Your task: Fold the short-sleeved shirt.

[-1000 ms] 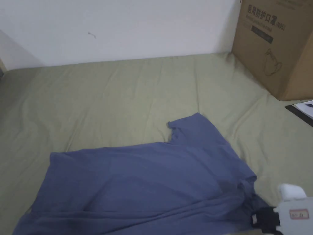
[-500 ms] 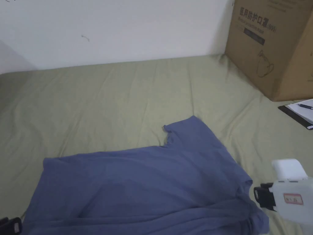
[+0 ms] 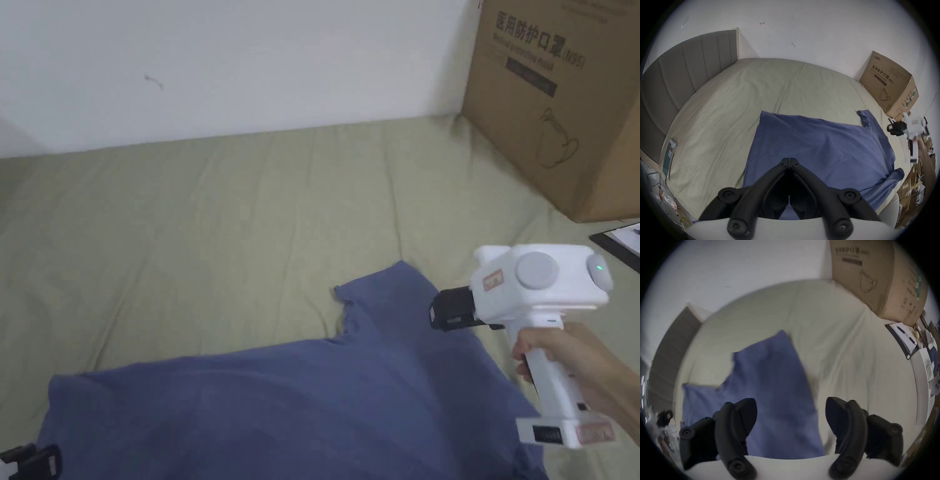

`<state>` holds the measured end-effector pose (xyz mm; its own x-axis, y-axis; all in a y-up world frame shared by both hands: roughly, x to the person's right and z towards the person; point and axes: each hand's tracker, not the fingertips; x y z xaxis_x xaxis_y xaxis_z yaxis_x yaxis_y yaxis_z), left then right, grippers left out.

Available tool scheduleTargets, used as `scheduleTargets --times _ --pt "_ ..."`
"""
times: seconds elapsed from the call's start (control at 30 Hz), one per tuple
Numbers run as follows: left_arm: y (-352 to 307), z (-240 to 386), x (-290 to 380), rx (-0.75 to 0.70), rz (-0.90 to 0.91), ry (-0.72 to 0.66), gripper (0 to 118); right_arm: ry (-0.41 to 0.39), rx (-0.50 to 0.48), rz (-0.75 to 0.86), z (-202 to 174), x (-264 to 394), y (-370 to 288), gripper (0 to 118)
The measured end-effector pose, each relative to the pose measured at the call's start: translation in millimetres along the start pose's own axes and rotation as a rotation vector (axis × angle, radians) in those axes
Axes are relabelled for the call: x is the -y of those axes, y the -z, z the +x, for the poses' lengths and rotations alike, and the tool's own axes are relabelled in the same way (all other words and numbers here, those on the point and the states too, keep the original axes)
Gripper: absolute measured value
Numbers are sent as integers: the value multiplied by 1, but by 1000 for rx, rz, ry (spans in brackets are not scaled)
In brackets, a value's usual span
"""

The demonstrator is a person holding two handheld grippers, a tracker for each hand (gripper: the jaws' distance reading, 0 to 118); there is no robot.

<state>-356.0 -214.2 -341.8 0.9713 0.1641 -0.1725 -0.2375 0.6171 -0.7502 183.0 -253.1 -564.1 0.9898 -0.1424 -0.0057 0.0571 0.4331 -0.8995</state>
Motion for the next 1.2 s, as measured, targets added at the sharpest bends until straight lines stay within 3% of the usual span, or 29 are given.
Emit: scheduleTargets --times 0.1,0.2,0.27,0.3,0.33,0.37,0.4,0.47,0.5,0.53,0.77,0.83,0.87,0.9,0.93,0.97,1.03,1.2 --pt "12 -1 -1 -3 -39 11 0 16 46 -138 8 -18 48 83" --pt "23 -5 -3 -19 -73 24 0 54 45 -142 6 -16 55 77" --pt "25 -1 -4 -24 -83 21 0 -97 84 -121 -4 -14 45 55" --pt "28 -3 -7 -18 -89 8 0 -152 109 -115 -6 -14 41 37" --pt "32 -5 -9 -11 -93 -9 10 -166 116 -111 -6 -14 38 6" --pt "45 -12 -11 -7 -95 -29 23 -138 102 -115 -3 -15 37 0" --pt "50 -14 -14 5 -93 -63 39 -111 91 -114 -2 -15 35 0" --pt "60 -19 -24 28 -103 -54 92 -48 74 -107 3 -12 33 0" --pt "66 -19 -31 24 -116 -63 109 -59 73 -104 4 -11 32 0" --pt "71 -19 -37 4 -131 -63 115 -60 71 -100 4 -12 33 0" --pt "123 -17 -98 -74 -104 -32 115 -112 87 -82 -3 -15 19 0" --pt "148 -12 -106 -27 -170 -31 112 -107 78 -81 -3 -17 16 0" --pt "164 -8 -107 -5 -246 4 105 -105 73 -79 -2 -17 15 0" --pt "174 -2 -106 -25 -300 36 84 -99 68 -79 -2 -17 12 0" --pt "183 6 -103 -88 -327 89 29 -96 63 -77 -2 -18 11 0" --pt "183 19 -93 -121 -302 174 18 -96 55 -76 -1 -19 7 0" --pt "170 31 -92 -80 -262 199 3 -104 41 -71 -2 -19 -1 0" --pt "143 24 -91 -82 -261 170 3 -112 -14 -38 -5 -19 -36 0"
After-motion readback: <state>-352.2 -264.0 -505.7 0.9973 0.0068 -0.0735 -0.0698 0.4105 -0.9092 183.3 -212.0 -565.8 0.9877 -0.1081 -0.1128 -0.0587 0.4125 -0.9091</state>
